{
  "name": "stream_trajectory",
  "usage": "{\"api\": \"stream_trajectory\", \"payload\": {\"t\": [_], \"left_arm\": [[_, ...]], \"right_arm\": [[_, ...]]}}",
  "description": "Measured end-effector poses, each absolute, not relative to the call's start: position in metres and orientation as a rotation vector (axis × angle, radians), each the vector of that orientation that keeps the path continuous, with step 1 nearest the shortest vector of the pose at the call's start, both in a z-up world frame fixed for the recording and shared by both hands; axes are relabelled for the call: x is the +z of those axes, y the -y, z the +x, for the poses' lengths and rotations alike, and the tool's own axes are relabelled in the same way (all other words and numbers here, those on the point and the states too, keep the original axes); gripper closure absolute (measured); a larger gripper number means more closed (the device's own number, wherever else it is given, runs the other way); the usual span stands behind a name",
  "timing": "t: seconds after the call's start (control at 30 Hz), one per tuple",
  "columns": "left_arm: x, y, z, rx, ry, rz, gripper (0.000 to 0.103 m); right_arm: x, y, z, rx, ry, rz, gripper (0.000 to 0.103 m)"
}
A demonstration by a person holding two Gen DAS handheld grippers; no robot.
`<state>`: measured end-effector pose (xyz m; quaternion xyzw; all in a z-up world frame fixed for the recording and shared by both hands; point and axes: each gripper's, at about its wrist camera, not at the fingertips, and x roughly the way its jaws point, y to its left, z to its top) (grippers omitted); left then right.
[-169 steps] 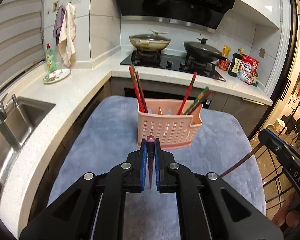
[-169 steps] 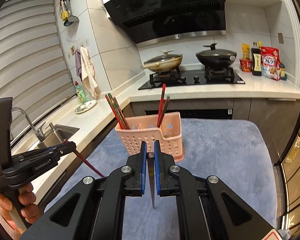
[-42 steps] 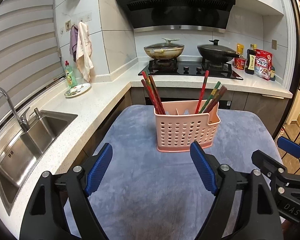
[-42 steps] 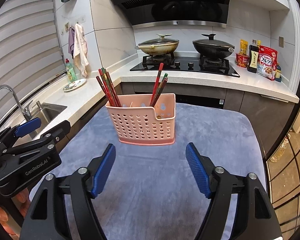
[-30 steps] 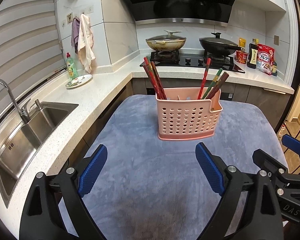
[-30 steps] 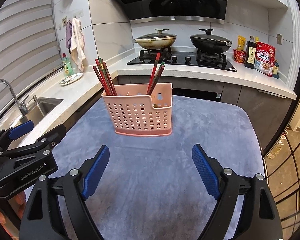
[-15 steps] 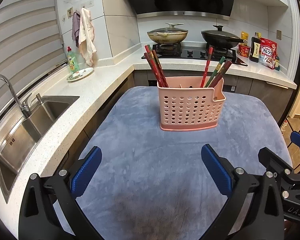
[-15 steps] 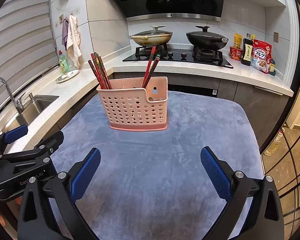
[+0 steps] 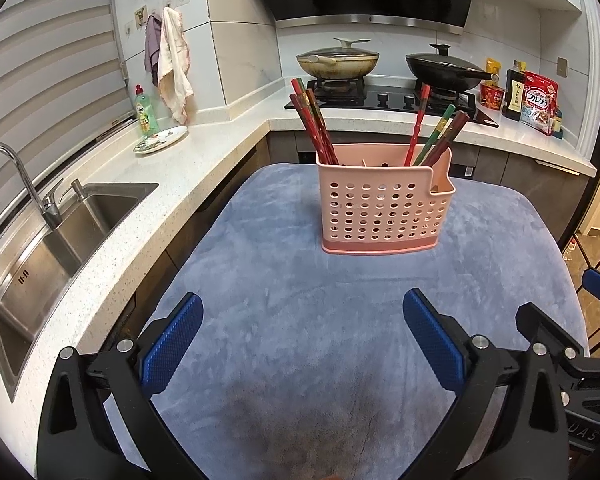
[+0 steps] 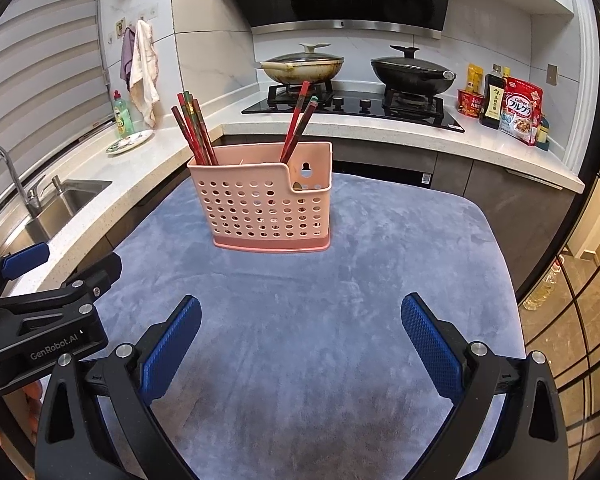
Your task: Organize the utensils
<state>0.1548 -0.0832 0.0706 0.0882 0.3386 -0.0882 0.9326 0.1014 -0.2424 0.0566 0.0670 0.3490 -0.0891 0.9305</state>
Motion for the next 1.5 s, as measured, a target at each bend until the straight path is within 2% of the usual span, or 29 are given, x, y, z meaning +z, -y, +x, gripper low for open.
{"api": "stream_trajectory", "payload": {"t": [1.5], "left_arm": [[0.0642,0.0857,0.1607,-0.148,-0.71,0.177,0.007]], "right_arm": [[0.0503,0.245,0.1066,-0.192,-0.735,0.136,0.006]]}}
